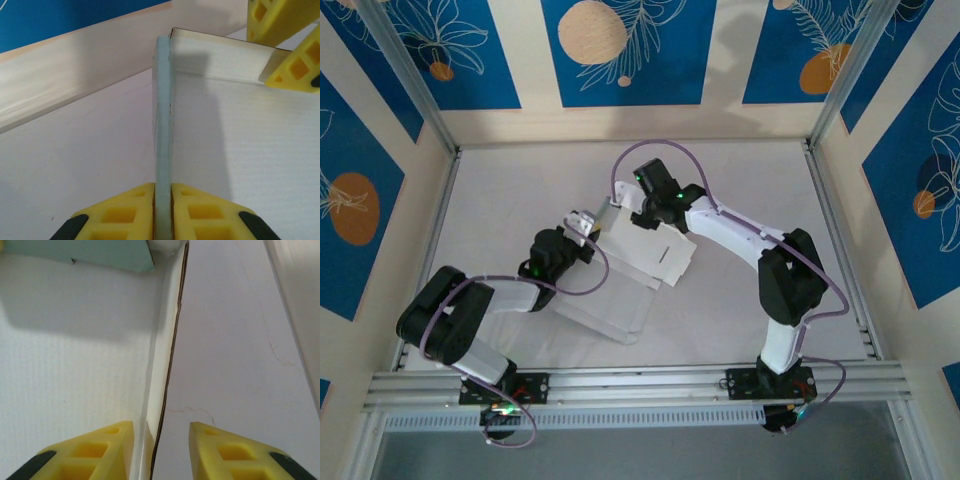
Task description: Fold the paper box
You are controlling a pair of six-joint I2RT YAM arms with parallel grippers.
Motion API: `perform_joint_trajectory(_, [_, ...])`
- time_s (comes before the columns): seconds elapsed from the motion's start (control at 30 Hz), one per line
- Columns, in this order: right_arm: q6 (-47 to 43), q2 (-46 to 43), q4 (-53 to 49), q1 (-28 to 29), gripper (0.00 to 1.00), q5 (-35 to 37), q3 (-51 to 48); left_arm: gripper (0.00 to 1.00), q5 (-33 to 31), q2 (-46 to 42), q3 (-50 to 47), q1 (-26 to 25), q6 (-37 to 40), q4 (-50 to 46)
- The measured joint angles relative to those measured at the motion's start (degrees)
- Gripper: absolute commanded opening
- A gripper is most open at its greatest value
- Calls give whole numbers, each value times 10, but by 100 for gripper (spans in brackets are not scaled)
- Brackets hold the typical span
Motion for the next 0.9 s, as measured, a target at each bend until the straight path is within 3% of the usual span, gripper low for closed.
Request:
perform_joint_trajectory(0.1, [4,0,-8,-2,32,0,-6,14,0,0,0,0,0,0])
perform_joint_trajectory(0.2, [5,0,-11,-4,9,-1,-10,14,0,0,0,0,0,0])
perform_joint_trajectory(0.27, [7,0,-10,-6,0,-1,-10,16,0,0,0,0,0,0])
perform_joint_trajectory(0.4, [2,0,-8,-5,0,7,-10,48,5,-10,0,-1,-1,-13])
perform_joint_trajectory(0.5, [-18,-1,-30,-3,0,24,3,61,8,-50,2,-1,-12,-49])
perform_joint_trajectory(0.7, [-47,-8,-81,-3,0,32,48,62,16,-144,41,29,-22,-129])
perform_joint_trajectory(0.9, [-56,-20,-99,8,0,54,50,65,70,-191,73,49,-22,-212])
